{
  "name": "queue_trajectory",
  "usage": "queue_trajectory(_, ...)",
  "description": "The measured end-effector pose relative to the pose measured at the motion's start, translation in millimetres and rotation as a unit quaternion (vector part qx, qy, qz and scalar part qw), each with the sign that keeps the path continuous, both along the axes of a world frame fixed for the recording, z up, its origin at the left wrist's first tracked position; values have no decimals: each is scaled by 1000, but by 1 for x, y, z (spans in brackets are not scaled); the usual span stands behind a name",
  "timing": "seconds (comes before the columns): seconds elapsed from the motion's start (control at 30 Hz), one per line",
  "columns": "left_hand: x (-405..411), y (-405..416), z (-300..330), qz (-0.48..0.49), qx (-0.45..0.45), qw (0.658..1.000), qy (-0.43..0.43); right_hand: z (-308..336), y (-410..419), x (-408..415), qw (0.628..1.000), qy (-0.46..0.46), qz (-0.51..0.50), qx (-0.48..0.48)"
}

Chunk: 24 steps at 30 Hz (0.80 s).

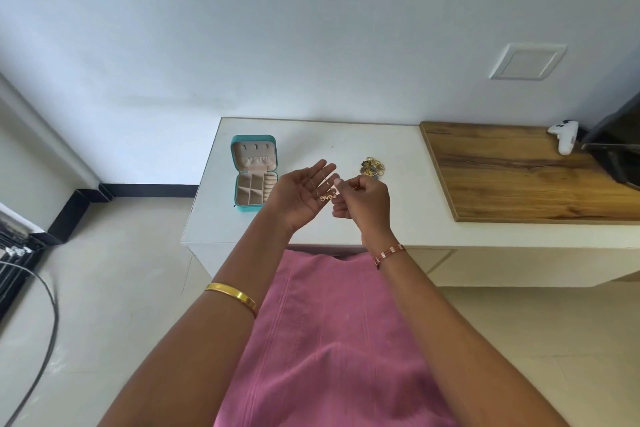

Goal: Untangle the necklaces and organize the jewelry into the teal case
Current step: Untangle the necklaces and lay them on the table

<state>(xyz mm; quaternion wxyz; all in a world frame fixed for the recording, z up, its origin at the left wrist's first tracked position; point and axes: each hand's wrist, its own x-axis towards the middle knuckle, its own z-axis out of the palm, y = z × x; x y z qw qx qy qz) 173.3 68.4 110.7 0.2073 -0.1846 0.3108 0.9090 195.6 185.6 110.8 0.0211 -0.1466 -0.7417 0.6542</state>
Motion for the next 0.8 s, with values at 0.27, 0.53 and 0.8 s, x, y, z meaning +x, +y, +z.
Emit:
queue_trajectory(0.27,1,1,13,-101,16,994,34,-14,16,-14,927,-251,105,-257)
queue_trajectory(0.53,9,-5,4,-190,-8,981,36,-5,25,-44,881,-227,181,-373)
queue_trajectory(0.8,11,-18,-32,-179,-94,979,-6,4,35,-70,886,-151,102,-427)
